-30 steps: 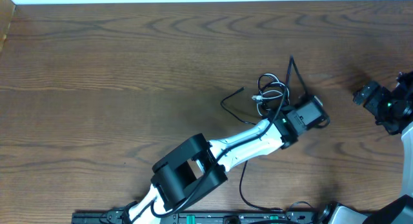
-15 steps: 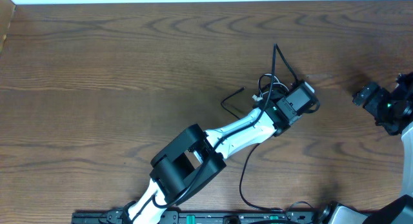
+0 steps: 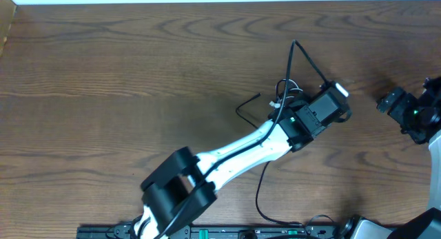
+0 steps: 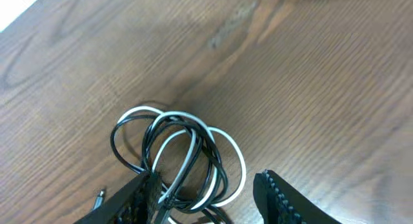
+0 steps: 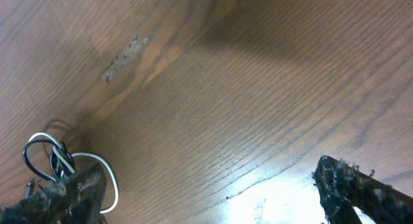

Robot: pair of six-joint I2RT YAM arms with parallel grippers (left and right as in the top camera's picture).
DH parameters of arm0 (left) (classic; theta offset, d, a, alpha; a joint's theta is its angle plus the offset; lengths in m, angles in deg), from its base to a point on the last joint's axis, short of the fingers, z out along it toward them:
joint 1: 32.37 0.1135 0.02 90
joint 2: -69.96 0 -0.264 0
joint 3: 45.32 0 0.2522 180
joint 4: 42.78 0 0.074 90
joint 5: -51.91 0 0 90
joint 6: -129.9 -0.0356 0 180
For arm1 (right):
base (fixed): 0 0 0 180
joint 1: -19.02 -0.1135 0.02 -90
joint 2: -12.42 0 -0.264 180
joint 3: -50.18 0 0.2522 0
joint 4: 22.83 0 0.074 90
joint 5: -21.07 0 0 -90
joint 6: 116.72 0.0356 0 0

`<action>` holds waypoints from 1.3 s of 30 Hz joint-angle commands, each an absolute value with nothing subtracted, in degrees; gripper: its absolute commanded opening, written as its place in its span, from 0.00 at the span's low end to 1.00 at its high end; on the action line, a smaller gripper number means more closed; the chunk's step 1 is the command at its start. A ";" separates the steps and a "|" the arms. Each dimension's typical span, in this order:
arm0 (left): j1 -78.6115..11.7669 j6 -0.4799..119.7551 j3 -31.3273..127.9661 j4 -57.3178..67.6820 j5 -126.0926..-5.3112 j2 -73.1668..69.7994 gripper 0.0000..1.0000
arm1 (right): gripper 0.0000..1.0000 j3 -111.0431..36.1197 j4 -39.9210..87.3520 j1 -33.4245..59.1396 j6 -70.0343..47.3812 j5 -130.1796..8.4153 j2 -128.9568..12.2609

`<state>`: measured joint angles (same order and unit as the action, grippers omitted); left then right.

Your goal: Untangle cables

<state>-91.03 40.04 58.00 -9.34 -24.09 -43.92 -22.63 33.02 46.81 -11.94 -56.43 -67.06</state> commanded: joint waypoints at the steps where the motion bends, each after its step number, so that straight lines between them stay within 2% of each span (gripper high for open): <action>1: -90.85 39.78 58.50 -7.27 -27.87 -46.44 0.51 | 0.99 -22.81 32.80 47.12 -12.68 -55.23 -67.41; 17: -91.20 40.15 58.50 -9.06 -29.81 -54.28 0.51 | 0.99 -22.81 33.58 47.10 -12.66 -54.79 -67.41; 35: -88.03 40.11 58.46 -14.02 -23.65 -59.64 0.50 | 0.99 -22.81 33.93 47.10 -12.66 -54.79 -67.41; 37: -88.05 40.13 58.46 -14.00 -23.67 -59.64 0.29 | 0.99 -22.81 33.93 47.10 -12.66 -54.79 -67.41; 38: -88.05 40.15 58.46 -14.02 -23.67 -59.64 0.22 | 0.99 -22.81 33.91 47.10 -12.66 -54.79 -67.41; 39: -88.05 40.17 58.46 -14.08 -23.67 -59.64 0.19 | 0.99 -22.81 33.89 47.10 -12.66 -54.79 -67.41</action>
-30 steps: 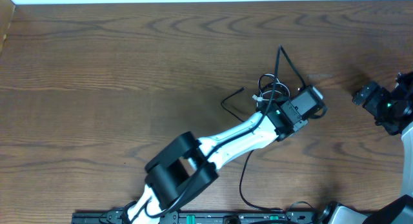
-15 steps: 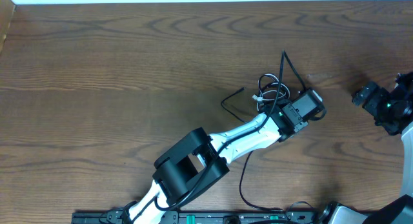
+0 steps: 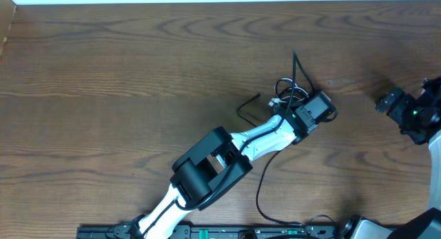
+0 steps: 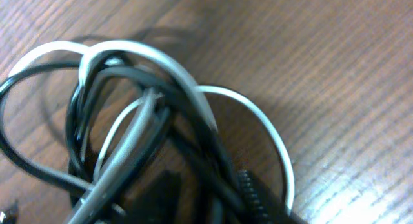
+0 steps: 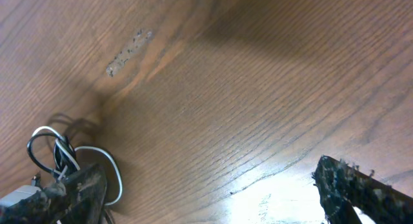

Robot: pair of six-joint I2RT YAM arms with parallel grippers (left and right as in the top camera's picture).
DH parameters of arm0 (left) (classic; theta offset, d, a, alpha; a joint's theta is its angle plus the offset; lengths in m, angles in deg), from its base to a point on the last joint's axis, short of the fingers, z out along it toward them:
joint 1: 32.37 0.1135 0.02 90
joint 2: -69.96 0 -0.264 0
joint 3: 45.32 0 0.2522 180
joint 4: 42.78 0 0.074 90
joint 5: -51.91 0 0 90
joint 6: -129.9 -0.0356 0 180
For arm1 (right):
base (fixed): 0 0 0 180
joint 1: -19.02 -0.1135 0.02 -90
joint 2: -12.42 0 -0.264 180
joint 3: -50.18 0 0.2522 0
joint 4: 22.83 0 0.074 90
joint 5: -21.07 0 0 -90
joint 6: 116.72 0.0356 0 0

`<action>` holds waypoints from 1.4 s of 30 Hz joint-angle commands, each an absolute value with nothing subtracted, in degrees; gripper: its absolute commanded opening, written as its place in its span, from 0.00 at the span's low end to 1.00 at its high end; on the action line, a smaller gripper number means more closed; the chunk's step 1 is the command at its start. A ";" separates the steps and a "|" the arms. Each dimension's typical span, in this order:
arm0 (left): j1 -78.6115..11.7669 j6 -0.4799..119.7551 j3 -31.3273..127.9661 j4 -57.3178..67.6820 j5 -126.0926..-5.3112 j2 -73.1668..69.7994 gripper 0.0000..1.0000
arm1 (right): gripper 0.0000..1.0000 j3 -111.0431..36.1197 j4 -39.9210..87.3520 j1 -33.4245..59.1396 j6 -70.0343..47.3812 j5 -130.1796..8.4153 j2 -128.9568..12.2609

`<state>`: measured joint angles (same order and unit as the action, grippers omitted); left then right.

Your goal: Untangle cables

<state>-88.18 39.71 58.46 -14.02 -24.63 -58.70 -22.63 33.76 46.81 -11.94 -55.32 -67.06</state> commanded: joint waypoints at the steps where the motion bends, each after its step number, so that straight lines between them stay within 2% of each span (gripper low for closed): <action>1: -88.05 40.20 58.46 -14.02 -23.67 -59.64 0.11 | 0.99 -22.81 33.82 47.10 -12.66 -54.71 -67.41; 2: -88.05 40.22 58.46 -13.87 -23.67 -59.64 0.08 | 0.99 -22.81 33.80 47.10 -12.66 -54.31 -67.41; 6: -87.92 40.90 58.64 -11.29 -24.02 -57.85 0.07 | 0.99 -22.81 33.67 47.12 -14.54 -50.86 -67.39; 8: -87.33 40.28 58.96 -7.99 -27.76 -54.85 0.07 | 0.95 -22.81 33.21 47.10 -19.46 -43.98 -67.34; 10: -85.45 38.56 59.12 -2.37 -38.56 -48.97 0.07 | 0.92 -22.81 32.40 47.10 -23.92 -35.10 -67.30; 16: -76.64 32.76 59.12 8.80 -77.90 -37.54 0.07 | 0.93 -22.81 32.29 47.10 -24.03 -26.62 -67.30; 20: -69.45 31.80 59.12 11.27 -96.94 -33.76 0.08 | 0.92 -22.83 31.68 47.03 -24.03 -19.43 -67.30; 21: -66.07 31.85 59.12 10.99 -105.00 -33.58 0.07 | 0.92 -22.83 30.44 46.70 -24.05 -15.76 -67.30; 23: -62.74 32.39 59.09 11.03 -112.08 -33.78 0.07 | 0.90 -22.83 28.67 45.83 -24.05 -11.98 -67.25; 29: -55.84 36.22 59.07 10.33 -123.32 -33.98 0.07 | 0.81 -22.83 23.11 38.24 -24.03 -9.00 -66.93; 35: -53.43 43.58 59.05 6.29 -124.21 -33.98 0.07 | 0.79 -22.83 14.48 26.77 -23.57 -10.49 -66.93; 42: -53.61 45.42 59.05 5.17 -123.51 -34.00 0.08 | 0.75 -22.83 9.08 16.13 -15.98 -24.72 -66.97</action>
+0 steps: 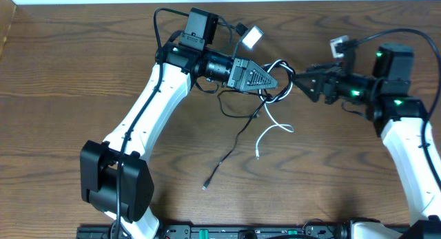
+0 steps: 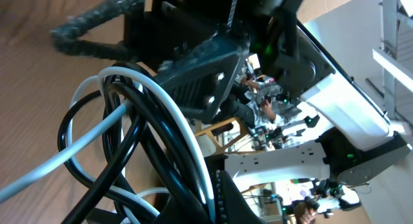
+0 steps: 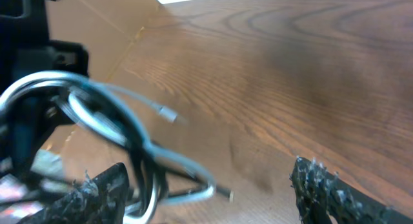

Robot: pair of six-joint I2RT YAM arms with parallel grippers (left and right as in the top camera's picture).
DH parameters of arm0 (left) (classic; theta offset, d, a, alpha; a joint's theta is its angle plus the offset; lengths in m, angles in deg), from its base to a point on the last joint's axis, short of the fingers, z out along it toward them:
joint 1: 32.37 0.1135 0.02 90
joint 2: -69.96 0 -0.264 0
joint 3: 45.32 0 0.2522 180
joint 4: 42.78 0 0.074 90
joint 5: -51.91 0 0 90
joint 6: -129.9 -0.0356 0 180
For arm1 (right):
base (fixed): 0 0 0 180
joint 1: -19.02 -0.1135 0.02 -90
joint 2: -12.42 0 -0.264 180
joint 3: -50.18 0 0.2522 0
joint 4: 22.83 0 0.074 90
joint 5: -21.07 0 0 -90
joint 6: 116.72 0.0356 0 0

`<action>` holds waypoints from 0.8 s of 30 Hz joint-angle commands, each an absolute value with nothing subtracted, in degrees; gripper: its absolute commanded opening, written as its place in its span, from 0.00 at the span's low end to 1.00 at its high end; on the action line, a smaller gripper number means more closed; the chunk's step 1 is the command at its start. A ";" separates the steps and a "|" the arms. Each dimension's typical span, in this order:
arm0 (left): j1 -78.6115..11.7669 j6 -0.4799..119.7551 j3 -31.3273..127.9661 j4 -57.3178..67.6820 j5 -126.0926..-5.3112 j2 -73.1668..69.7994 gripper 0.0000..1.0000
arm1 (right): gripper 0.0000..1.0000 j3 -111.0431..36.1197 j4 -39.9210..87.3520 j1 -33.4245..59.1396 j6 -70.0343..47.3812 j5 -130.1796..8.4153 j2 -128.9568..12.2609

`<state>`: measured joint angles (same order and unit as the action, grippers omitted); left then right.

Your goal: Untangle cables

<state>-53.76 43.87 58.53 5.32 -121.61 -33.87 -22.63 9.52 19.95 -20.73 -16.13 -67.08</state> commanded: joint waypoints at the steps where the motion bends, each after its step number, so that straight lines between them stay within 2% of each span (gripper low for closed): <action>1: -53.61 45.92 59.05 5.19 -122.46 -34.00 0.07 | 0.75 -22.83 9.10 14.94 -14.21 -27.39 -66.97; 6: -53.61 48.17 59.05 5.13 -119.03 -34.00 0.08 | 0.72 -22.83 11.05 10.01 -2.89 -45.53 -66.99; 8: -53.61 48.20 59.05 5.15 -119.05 -34.00 0.07 | 0.62 -22.83 12.91 9.00 2.62 -52.52 -66.99; 10: -53.39 48.20 59.05 5.15 -119.05 -34.00 0.07 | 0.59 -22.83 17.67 8.87 11.32 -63.63 -67.06; 12: -52.80 48.44 59.05 5.13 -119.01 -34.00 0.07 | 0.56 -22.83 20.97 9.22 13.63 -69.09 -67.36; 20: -48.71 51.17 59.05 5.13 -117.83 -34.00 0.07 | 0.42 -22.81 29.65 10.95 11.91 -69.85 -69.40; 24: -48.08 51.17 59.01 6.02 -113.50 -34.00 0.08 | 0.34 -22.81 34.28 11.01 8.93 -69.09 -70.10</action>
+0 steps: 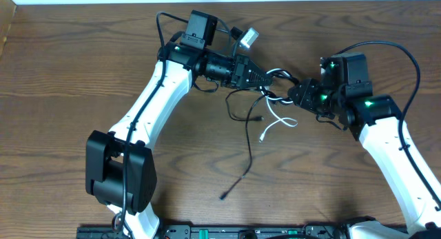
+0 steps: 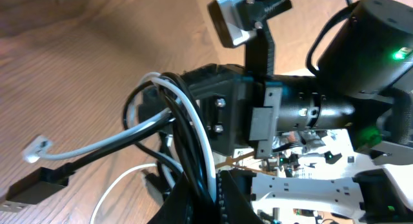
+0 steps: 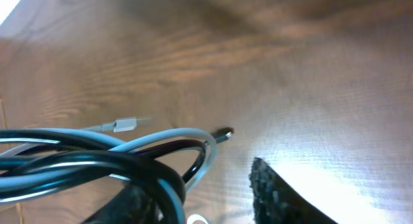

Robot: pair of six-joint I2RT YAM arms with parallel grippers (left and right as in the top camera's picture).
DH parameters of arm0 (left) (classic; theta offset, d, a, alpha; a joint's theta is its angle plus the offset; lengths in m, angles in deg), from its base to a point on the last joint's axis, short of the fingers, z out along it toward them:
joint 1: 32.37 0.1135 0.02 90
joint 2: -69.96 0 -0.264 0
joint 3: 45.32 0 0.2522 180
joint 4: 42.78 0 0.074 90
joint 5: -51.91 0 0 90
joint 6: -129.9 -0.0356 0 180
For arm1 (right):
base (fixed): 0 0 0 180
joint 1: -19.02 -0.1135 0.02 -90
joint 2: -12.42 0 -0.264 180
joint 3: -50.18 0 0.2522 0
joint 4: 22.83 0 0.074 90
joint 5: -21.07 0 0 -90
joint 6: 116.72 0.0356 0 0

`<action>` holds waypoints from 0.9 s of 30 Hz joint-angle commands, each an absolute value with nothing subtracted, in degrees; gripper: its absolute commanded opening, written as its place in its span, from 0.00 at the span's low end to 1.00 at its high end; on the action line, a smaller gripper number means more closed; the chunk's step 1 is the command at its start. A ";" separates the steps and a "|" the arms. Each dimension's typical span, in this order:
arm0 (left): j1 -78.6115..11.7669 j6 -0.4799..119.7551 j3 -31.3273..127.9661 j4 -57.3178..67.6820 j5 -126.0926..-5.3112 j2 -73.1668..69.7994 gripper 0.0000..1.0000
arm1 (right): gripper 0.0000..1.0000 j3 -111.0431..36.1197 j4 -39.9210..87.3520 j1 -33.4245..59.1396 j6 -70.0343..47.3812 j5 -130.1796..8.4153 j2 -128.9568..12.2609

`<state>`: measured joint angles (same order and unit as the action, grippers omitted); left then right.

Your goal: Untangle cables

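A tangle of black and white cables (image 1: 275, 84) hangs above the wooden table, and my left gripper (image 1: 264, 77) is shut on it. The left wrist view shows the bundle (image 2: 184, 130) running into the closed jaws of the left gripper (image 2: 208, 201), with a black plug (image 2: 32, 188) and a white connector (image 2: 37, 147) trailing left. My right gripper (image 1: 293, 94) meets the tangle from the right. It is open, and a black loop (image 3: 193, 161) lies between the fingers of this right gripper (image 3: 206, 198). One black strand drops to a plug (image 1: 225, 195) on the table. A white strand (image 1: 275, 125) dangles too.
The brown wooden table (image 1: 83, 74) stretches wide to the left. A cardboard edge (image 1: 5, 25) stands at the far left corner. The arms' base rail (image 1: 241, 232) runs along the front edge.
My right gripper has come in and lower from the right, and its narrower fingers now stand round a loop of the tangle. The hanging black plug has shifted slightly right. The left gripper still holds.
My left gripper was open over the tangle lying right of centre, with the right arm at the right edge. Then it was down on the cables. Later it held them lifted near the back, facing the open right gripper, which now stands at the tangle.
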<state>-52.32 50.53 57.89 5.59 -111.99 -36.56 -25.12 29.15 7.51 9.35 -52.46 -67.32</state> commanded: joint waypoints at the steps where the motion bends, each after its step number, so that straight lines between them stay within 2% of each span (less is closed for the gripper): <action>1: -48.10 51.17 58.90 7.01 -110.75 -34.00 0.07 | 0.31 -22.81 35.57 11.01 8.54 -68.94 -70.12; 5: -52.08 51.15 56.19 13.52 -87.60 -34.31 0.07 | 0.11 -22.81 39.99 11.12 6.73 -68.37 -70.12; 7: -54.26 51.15 54.05 12.67 -83.23 -34.85 0.08 | 0.08 -22.81 40.71 11.10 5.00 -68.06 -70.12; 11: -56.67 51.19 52.01 10.18 -82.42 -36.82 0.07 | 0.08 -22.81 40.27 11.12 0.87 -65.20 -70.10; 15: -57.32 51.15 52.01 9.41 -84.02 -37.67 0.07 | 0.12 -22.81 36.32 11.12 -5.45 -56.67 -70.07; 18: -57.00 51.17 52.01 7.29 -90.75 -37.67 0.08 | 0.20 -22.81 31.77 11.12 -9.77 -48.74 -70.07; 19: -56.80 51.19 52.01 6.42 -93.26 -37.67 0.07 | 0.25 -22.81 29.69 11.12 -10.98 -45.44 -70.07; 20: -56.40 51.80 52.01 5.30 -96.21 -37.67 0.07 | 0.33 -22.81 26.46 11.10 -11.13 -41.59 -70.10; 21: -56.25 53.16 52.01 5.32 -96.08 -37.67 0.07 | 0.36 -22.81 24.99 11.10 -11.00 -39.98 -70.10; 27: -56.01 57.86 52.01 5.35 -96.28 -37.67 0.07 | 0.41 -22.81 20.14 10.51 -2.32 -38.51 -71.84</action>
<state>-56.23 54.97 51.51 5.41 -93.55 -37.45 -22.65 20.99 10.99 -6.23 -41.55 -70.69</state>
